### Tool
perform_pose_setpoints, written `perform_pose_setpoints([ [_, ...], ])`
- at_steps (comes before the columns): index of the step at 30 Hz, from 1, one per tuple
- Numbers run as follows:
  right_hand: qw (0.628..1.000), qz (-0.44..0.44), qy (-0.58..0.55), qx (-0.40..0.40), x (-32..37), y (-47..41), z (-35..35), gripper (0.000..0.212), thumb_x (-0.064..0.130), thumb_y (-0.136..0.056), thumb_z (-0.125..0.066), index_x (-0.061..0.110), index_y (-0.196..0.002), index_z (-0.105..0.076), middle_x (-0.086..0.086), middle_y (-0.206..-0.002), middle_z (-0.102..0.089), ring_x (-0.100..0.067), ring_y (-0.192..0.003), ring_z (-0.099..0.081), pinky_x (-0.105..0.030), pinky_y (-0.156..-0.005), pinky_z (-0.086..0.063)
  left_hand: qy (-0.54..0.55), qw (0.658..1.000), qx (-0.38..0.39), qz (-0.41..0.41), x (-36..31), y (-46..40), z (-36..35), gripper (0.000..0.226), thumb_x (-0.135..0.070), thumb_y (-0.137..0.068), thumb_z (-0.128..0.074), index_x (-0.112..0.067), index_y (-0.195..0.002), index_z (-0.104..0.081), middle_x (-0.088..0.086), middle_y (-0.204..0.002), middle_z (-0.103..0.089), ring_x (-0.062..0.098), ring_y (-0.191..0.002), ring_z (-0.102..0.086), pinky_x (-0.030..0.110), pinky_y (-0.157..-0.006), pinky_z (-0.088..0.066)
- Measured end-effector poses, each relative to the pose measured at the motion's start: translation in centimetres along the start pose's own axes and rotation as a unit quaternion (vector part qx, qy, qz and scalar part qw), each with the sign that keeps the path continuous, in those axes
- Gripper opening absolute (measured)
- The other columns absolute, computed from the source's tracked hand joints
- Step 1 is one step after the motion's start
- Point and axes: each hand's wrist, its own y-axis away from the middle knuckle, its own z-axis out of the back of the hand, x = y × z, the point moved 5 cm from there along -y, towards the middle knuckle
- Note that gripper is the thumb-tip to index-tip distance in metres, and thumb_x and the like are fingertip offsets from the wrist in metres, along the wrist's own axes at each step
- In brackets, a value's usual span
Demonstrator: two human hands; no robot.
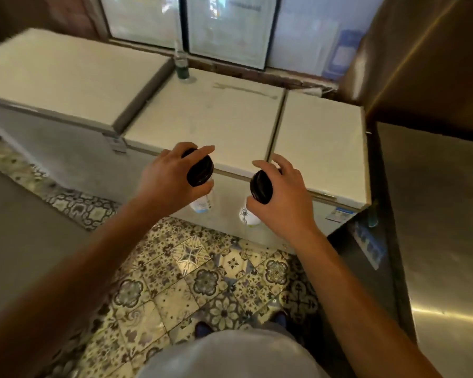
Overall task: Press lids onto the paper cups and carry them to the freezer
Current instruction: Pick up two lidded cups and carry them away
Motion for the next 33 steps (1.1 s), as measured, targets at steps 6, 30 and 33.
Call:
perform_pose_setpoints([
  [6,0.989,0.137,-0.029,0.038,12.7,-4.7,-7.5,0.060,0.039,-0.083,-0.076,0.034,-0.139,-0.056,0.004,-0.161,-0.036,-0.026,-0.138,-0.041,-0.044,-0.096,-0.054,-0.021,0.991,-0.034,0.126,11.8,6.0,6.2,0.071,-0.057,-0.087,-0.069,-0.044,-0.150,-0.041,-0.001,-0.148,-0.050,0.031,-0.123,-0.056,0.049,-0.090,-0.058],
  [30,0.831,0.467,-0.154,0.259,57.6,-20.7,-34.7,0.058,0.043,-0.084,-0.072,0.039,-0.140,-0.056,0.008,-0.135,-0.055,-0.019,-0.123,-0.051,-0.037,-0.090,-0.054,-0.126,0.836,-0.198,0.496,47.9,21.4,24.9,0.070,-0.069,-0.090,-0.055,-0.041,-0.152,-0.039,0.004,-0.142,-0.052,0.029,-0.121,-0.056,0.050,-0.089,-0.058],
  [33,0.811,0.492,-0.153,0.275,61.8,-20.3,-37.1,0.061,0.046,-0.085,-0.071,0.039,-0.143,-0.053,0.008,-0.137,-0.054,-0.019,-0.124,-0.051,-0.042,-0.095,-0.054,-0.131,0.812,-0.206,0.530,50.6,23.5,25.9,0.071,-0.065,-0.089,-0.060,-0.039,-0.152,-0.039,0.004,-0.142,-0.053,0.030,-0.124,-0.055,0.050,-0.092,-0.056],
])
